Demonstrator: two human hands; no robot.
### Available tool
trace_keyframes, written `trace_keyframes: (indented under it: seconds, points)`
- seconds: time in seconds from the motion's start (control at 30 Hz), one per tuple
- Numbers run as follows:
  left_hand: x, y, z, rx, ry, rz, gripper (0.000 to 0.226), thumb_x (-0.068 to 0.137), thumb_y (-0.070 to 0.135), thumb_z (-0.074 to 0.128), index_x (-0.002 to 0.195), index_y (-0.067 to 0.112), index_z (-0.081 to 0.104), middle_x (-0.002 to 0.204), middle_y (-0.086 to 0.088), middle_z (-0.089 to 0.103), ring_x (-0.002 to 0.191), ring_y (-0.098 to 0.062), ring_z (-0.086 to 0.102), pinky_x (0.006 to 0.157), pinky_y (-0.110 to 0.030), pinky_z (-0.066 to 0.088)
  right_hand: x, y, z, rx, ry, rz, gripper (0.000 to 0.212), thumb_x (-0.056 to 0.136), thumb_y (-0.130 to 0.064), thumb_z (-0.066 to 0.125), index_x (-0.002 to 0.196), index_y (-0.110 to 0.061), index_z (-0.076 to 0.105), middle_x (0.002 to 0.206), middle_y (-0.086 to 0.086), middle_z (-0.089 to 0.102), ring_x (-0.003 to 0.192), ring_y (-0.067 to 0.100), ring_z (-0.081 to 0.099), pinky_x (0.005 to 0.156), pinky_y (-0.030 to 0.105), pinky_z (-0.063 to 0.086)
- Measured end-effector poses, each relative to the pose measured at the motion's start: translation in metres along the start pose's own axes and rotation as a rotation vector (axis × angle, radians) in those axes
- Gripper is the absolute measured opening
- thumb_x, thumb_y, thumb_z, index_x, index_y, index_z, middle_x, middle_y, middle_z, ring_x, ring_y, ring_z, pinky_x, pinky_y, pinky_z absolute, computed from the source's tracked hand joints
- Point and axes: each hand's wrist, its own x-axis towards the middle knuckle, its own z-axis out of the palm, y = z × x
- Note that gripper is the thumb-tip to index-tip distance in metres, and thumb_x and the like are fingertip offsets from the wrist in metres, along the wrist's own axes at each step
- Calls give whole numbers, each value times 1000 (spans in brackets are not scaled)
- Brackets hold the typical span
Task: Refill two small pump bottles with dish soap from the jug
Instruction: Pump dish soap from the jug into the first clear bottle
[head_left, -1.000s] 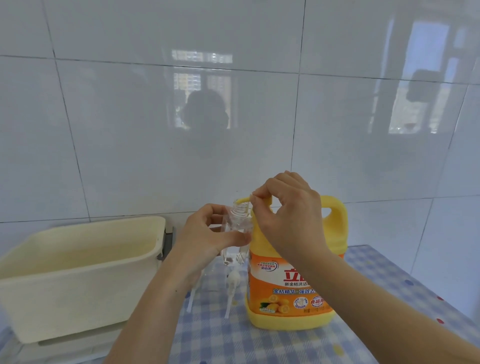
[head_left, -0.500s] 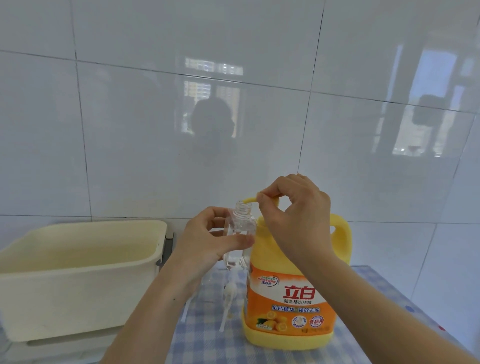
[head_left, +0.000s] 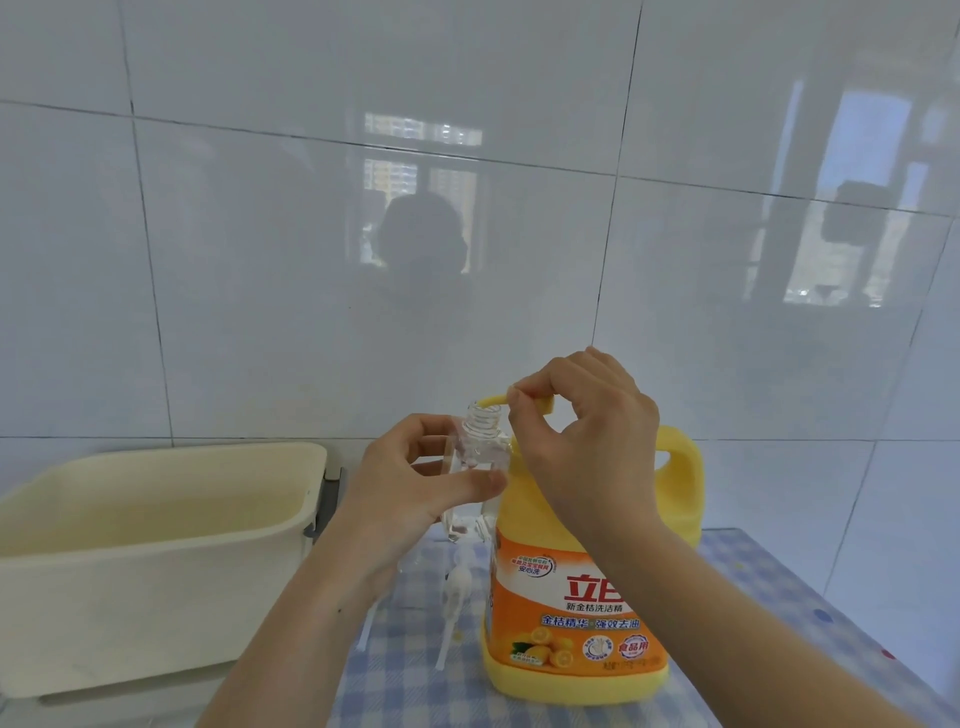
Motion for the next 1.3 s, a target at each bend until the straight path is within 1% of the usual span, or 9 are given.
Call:
trace_keyframes:
  seconds: [0.1,0.2,0.3,0.4,0.47,0.57,0.7,1.03,1.3]
  points:
    - [0,2,0,-9,0,-4,48,65,28,86,105,34,60,109,11,66,100,-10,63,69,-24,52,1,-1,1,7,9,3,17,75,-11,66,60,-10,60,58,-3,56,61,18,50,65,21,37]
    - [-1,1,0,-11,6,-6,51,65,27,86,109,32,61,111,10,67,103,-13,64,76,-29,54,1,2,1,13,3,20,16,76,-12,65,61,-9,61,60,-3,56,63,16,49,59,17,34]
    - [-2,-1,-2,-4,2,-17,50,65,24,86,108,31,62,110,10,68,103,-13,64,78,-31,55,-3,7,2,18,-22,21,15,77,-14,66,63,-10,63,61,-3,57,64,15,48,61,17,35]
    - [-2,-2,-1,30,-4,-28,50,63,24,88,106,31,62,107,11,68,102,-14,65,88,-40,56,-8,8,3,13,-42,0,13,77,-12,66,64,-9,64,63,-2,59,65,17,50,59,18,36]
    - [-2,-2,-1,51,-5,-38,51,63,24,88,106,30,62,107,10,68,102,-14,64,92,-44,55,-11,8,4,11,-41,-14,13,77,-11,66,64,-9,65,64,-2,59,66,19,52,58,24,41]
    - [-2,-3,-2,62,-11,-50,52,62,23,88,106,29,62,107,9,68,102,-14,64,92,-44,55,-15,8,5,0,-38,-28,13,77,-11,66,64,-8,64,64,-1,59,66,20,52,57,29,43]
    - [-2,-5,-3,72,-20,-63,52,60,20,89,103,31,61,105,10,68,99,-13,65,91,-42,56,-20,5,2,0,-50,-33,12,76,-10,66,65,-8,65,64,-1,60,66,21,52,59,24,43]
    - [0,-6,-3,88,-26,-69,48,62,20,89,97,34,60,104,12,67,98,-12,64,93,-42,55,-19,3,1,-11,-43,-29,10,75,-10,67,65,-8,65,63,-1,59,66,20,51,56,23,41]
    - [-1,-5,-2,94,-32,-78,53,62,23,89,106,31,60,108,10,67,101,-14,64,94,-44,54,-18,2,1,-27,-41,-16,12,75,-11,66,63,-9,63,62,-2,57,65,19,50,57,18,36]
